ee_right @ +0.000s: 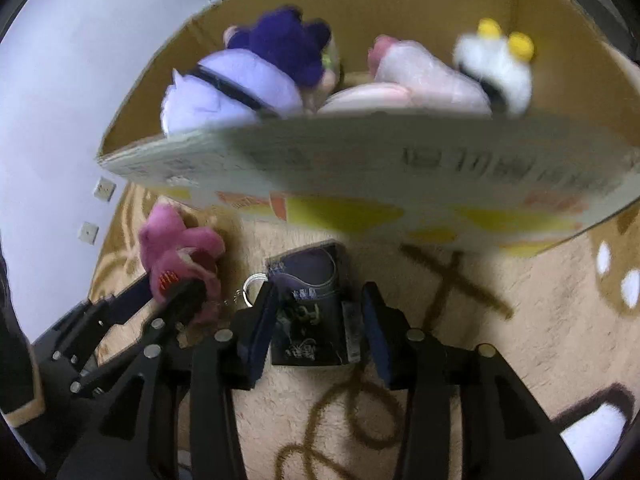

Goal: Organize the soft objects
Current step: 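Lift the pink bear and black tissue pack up over the box with both tools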

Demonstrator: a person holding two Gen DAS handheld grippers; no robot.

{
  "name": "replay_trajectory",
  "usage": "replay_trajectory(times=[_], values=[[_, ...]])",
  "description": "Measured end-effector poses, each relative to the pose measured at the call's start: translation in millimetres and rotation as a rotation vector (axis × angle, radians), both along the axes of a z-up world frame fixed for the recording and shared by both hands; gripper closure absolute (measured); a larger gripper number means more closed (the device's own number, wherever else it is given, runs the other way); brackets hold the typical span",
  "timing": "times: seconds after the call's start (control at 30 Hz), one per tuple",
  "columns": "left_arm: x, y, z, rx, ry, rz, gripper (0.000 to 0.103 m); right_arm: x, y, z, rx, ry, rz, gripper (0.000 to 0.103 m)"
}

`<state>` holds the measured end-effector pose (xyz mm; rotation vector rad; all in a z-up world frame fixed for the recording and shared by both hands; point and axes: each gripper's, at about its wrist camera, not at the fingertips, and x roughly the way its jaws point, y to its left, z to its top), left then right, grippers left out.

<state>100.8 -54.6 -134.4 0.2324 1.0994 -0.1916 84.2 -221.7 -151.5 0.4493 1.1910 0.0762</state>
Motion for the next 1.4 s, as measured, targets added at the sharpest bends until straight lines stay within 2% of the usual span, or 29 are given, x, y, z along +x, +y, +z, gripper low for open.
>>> replay_trajectory(times=[0.07, 0.17, 0.27, 0.4, 0.43, 0.53, 0.73, 0.93, 1.17, 1.4], values=[[1.4, 2.5, 1.0, -0.024, 0.009, 0.011, 0.066, -0.3, -0.4, -4.2, 0.016, 0.004, -0.022, 0.057], [2.6, 7.3, 2.8, -0.06, 0.016, 0.015, 0.067, -0.7, 4.4, -1.6, -0.014, -0.004, -0.001, 0.057], [0.6, 10.6, 5.2, -0.076, 0.013, 0.007, 0.069, 0.2, 9.3, -5.2, 0.006, 0.007, 0.007, 0.057], [-1.8, 11.4, 7.9, -0.082, 0.001, 0.0, 0.069, 3.0, 19.5, -9.7, -0.002, 0.004, 0.028, 0.068], [-2.4, 11.4, 8.7, -0.081, -0.002, -0.002, 0.07, 1.9, 20.1, -8.1, -0.002, -0.004, 0.029, 0.075], [-4.4, 12.0, 11.0, -0.082, -0.012, -0.007, 0.07, -0.6, 16.9, 2.2, -0.009, -0.039, 0.023, 0.08], [-13.1, 13.8, 22.8, -0.073, -0.059, -0.02, 0.07, -13.4, 9.9, 20.3, -0.03, -0.093, -0.013, 0.081], [-22.6, 16.5, 33.2, -0.068, -0.1, -0.033, 0.071, -31.8, -0.6, 52.1, -0.058, -0.165, -0.042, 0.082], [-43.3, 18.9, 60.4, -0.07, -0.211, -0.046, 0.071, -54.0, -12.8, 93.7, -0.093, -0.256, -0.067, 0.082], [-62.8, 14.8, 109.5, -0.083, -0.384, -0.08, 0.071, -68.7, -20.6, 130.7, -0.118, -0.359, -0.109, 0.082]])
